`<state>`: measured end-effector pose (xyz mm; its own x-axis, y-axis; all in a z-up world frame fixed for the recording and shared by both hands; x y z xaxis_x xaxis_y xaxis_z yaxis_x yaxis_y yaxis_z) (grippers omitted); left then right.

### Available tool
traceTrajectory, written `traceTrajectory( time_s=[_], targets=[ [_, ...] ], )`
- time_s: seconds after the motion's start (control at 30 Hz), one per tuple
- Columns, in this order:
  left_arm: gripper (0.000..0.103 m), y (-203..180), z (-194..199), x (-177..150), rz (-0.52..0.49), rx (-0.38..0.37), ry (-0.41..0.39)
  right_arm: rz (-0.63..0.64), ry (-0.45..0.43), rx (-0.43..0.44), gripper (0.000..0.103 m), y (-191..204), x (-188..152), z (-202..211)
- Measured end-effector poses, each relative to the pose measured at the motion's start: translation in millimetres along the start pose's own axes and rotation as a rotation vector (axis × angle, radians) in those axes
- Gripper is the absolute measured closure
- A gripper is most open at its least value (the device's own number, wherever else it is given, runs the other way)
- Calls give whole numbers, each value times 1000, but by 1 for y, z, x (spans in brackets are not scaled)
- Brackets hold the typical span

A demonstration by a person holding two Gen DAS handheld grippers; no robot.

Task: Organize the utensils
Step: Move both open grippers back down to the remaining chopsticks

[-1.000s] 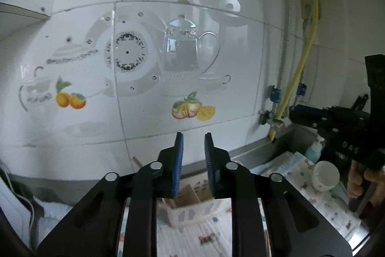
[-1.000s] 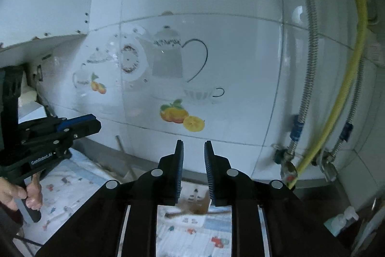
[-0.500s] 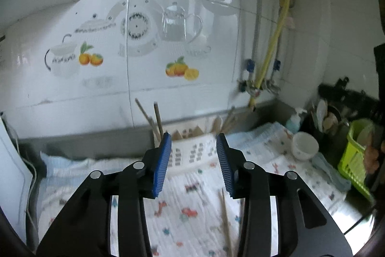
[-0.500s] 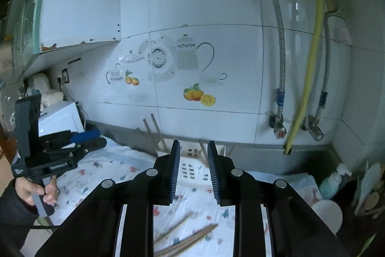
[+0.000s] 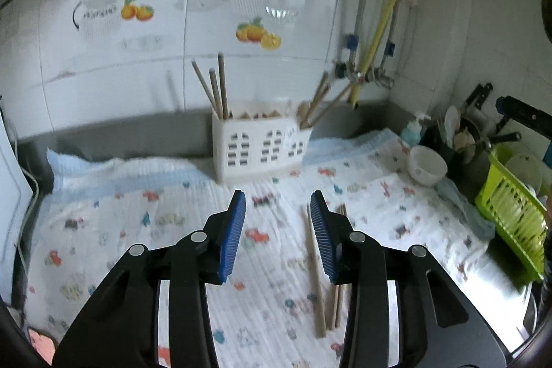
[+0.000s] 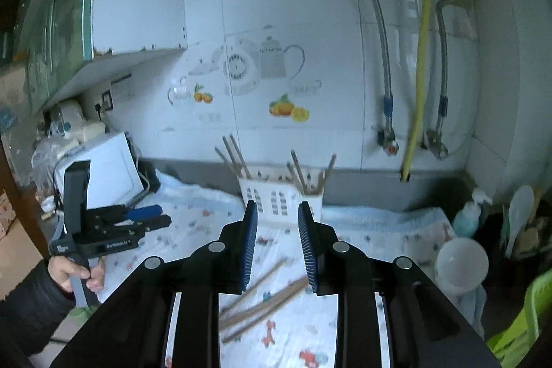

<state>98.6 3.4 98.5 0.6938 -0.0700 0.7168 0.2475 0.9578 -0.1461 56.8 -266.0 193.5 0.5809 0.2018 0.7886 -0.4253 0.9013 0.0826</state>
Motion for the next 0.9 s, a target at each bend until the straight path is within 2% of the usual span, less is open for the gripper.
traceTrajectory(
  time_s=[0.33, 0.53, 0.7, 0.9],
  targets=[
    [63, -10, -57, -66, 36, -71, 154, -61, 133, -2, 79, 16, -88, -44],
    [63, -10, -83, -92, 45, -72, 217, -128, 203, 15, 79, 34, -132, -86],
    [64, 0, -84, -96, 78, -82, 209, -213, 254, 35, 83, 46, -157, -126],
    [65, 11, -82, -96, 90, -92, 190, -276, 307, 29, 85, 56, -167, -165]
  ],
)
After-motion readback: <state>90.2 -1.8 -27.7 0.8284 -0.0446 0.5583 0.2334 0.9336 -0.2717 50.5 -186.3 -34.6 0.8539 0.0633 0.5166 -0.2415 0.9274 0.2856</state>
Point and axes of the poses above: each gripper's, at about its wrist camera, not at the fingertips, and z roughly against the way its jaws point, y to its left, x to its top, the point moved 3 cm from there along -z, roughly the way its jaws point, and after that the axes turned 12 degrees about y, right-handed, at the moved point
